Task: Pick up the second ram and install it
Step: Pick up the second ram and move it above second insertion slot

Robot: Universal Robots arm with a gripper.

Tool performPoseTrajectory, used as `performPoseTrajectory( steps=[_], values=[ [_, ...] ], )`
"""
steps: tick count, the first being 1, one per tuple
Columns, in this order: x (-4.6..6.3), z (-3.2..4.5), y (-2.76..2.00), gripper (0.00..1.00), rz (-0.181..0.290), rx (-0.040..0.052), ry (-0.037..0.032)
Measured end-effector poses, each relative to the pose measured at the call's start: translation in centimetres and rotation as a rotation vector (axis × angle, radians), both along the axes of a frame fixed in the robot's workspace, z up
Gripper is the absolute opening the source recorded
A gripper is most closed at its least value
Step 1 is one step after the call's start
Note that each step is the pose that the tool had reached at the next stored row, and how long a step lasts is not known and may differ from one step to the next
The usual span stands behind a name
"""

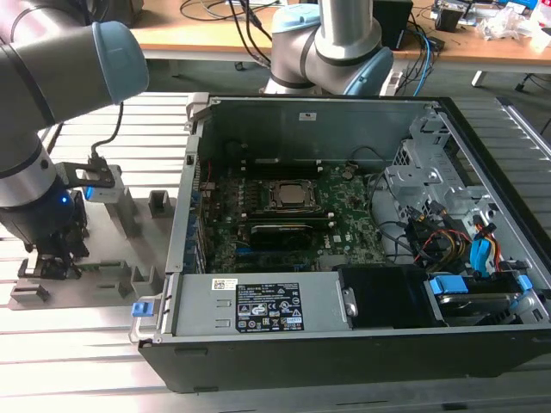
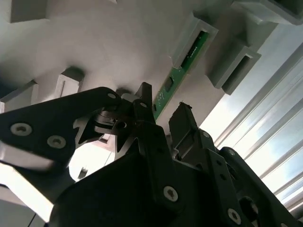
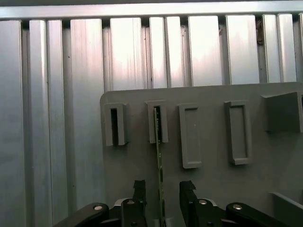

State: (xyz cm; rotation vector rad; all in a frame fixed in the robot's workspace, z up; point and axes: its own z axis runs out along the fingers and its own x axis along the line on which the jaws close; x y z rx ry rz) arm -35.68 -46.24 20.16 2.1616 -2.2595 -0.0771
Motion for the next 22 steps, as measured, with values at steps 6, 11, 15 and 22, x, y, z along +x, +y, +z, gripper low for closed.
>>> performPoseTrajectory(
  steps=[6, 11, 15, 22],
  values=[
    [0.0, -0.37, -0.24, 0.42, 0.000, 0.0002, -0.0311],
    [-0.5, -0.41, -0.20, 0.42, 0.000, 0.0020, -0.0427],
    [-0.6, -0.47, 0.10, 0.42, 0.008, 0.0050, -0.0428],
    [-1.0, -0.51, 0.23, 0.41, 0.009, 0.0052, -0.0427]
  ],
)
